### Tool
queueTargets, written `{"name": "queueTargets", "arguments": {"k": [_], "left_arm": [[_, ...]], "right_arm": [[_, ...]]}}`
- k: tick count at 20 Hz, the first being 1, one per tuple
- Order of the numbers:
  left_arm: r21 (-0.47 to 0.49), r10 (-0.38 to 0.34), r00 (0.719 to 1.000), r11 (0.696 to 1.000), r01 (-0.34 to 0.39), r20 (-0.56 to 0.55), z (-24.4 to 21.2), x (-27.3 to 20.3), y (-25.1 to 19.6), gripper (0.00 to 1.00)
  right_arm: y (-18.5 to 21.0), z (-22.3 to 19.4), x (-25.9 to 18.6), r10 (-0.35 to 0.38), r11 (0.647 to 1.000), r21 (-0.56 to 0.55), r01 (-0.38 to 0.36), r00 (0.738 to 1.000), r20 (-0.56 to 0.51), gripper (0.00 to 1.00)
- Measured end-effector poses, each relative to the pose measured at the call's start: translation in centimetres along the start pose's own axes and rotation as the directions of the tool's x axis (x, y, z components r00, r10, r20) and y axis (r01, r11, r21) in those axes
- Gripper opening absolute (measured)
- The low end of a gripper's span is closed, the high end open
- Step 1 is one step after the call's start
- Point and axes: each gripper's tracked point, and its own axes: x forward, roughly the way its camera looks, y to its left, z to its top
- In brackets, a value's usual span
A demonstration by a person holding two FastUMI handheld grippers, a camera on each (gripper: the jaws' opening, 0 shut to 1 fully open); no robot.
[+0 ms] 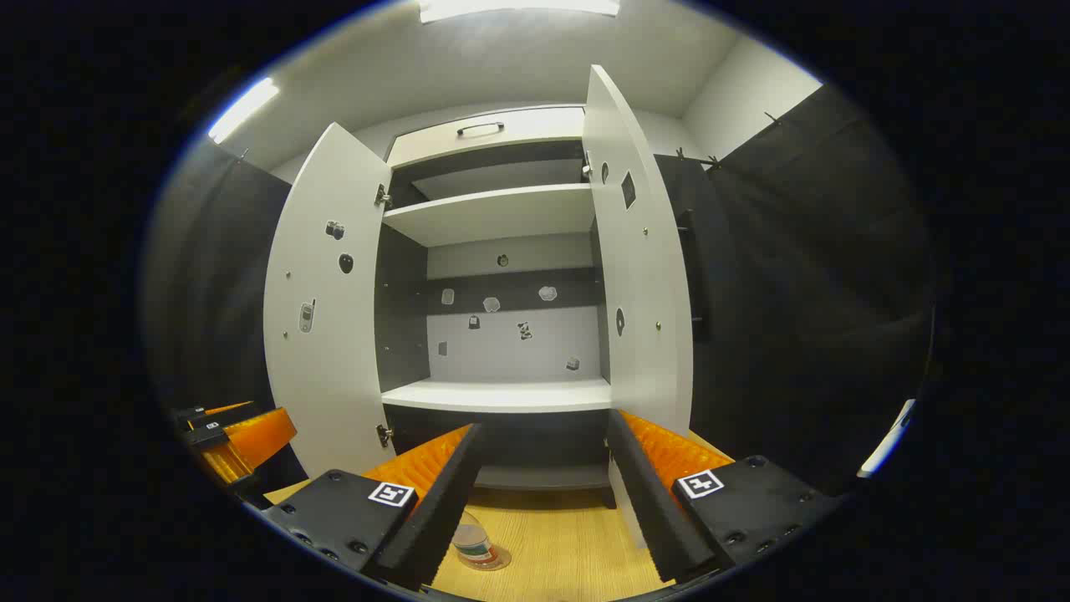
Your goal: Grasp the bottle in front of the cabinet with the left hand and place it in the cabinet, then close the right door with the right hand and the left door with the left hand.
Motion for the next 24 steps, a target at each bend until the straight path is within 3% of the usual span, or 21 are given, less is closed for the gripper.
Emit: {"name": "queueTargets", "arguments": {"k": [6,24], "left_arm": [[0.0,0.026,1.0,1.0,-0.026,-0.003,-0.4,0.2,0.4,0.94],[0.034,0.059,0.998,0.998,-0.059,-0.001,-0.5,1.0,1.7,0.94]], "right_arm": [[0.4,0.1,0.6,0.021,0.999,-0.029,-0.021,1.0,-0.001,0.98],[0.1,-0.1,2.2,-0.005,1.0,-0.018,0.005,1.0,-0.005,0.98]]}}
